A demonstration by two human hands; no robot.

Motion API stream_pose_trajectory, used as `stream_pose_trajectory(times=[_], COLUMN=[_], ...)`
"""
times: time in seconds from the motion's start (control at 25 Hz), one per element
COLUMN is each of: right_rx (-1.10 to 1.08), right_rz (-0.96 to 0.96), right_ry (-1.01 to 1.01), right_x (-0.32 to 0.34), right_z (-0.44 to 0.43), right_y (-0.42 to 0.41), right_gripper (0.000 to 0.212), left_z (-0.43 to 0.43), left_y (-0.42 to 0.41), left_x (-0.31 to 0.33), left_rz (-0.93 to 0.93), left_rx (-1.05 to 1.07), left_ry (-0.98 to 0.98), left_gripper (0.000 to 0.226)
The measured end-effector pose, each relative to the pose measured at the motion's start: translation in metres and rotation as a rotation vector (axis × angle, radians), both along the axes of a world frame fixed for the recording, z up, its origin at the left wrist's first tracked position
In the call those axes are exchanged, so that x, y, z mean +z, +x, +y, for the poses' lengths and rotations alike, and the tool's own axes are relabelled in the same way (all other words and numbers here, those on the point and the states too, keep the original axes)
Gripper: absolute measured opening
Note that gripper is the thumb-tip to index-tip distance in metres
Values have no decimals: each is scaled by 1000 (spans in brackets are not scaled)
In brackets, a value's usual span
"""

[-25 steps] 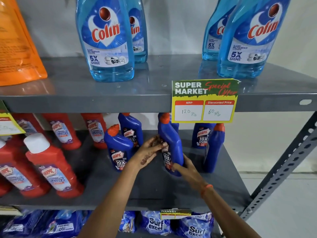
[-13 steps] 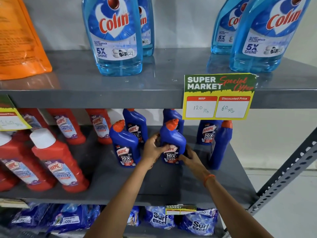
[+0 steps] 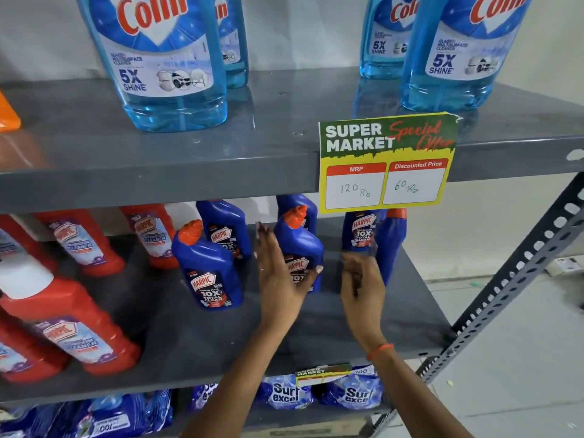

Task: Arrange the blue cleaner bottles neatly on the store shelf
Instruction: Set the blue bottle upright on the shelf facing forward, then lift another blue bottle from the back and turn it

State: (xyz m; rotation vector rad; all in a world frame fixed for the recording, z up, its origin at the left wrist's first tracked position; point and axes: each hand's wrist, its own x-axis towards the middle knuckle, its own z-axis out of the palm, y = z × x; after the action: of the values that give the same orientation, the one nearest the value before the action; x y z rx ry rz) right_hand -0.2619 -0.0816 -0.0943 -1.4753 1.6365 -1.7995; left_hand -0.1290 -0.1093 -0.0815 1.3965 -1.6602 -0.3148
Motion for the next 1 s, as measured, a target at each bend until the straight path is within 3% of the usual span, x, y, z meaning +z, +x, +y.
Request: stream_pose_trajectory(times=[0.08,0.16,0.24,0.32,0.48,0.8,1.0], right_rx=[-103,-197,-225,-186,-66,-23,78], right_rz=[73,-4,-142,-167,-116,-106,-173], right_ry=[-105,-58,128,291,317,349,190], right_x=[-3,-13,-25,-39,-55,-45,-43], right_z=[10,6,-2,-9,-20,-24,-10], right_y=[-14,-29,-46,-56,-78,-91,-85], right_gripper=[20,31,59,74,60,40,35], left_z=[11,22,19,-1,-40,-45,-49], left_y=[-17,-36,-62,-84,-116,-129,-121], left_x=[8,11,10,13,22,17,36], left_rz=[-66,-41,33,131,340,425,417], left_rx=[20,-132,-371,-507,-595,-577,-643], left_ry=[-214,-298,-141,177,492,462,520], left_gripper=[98,85,72,73,63,67,58])
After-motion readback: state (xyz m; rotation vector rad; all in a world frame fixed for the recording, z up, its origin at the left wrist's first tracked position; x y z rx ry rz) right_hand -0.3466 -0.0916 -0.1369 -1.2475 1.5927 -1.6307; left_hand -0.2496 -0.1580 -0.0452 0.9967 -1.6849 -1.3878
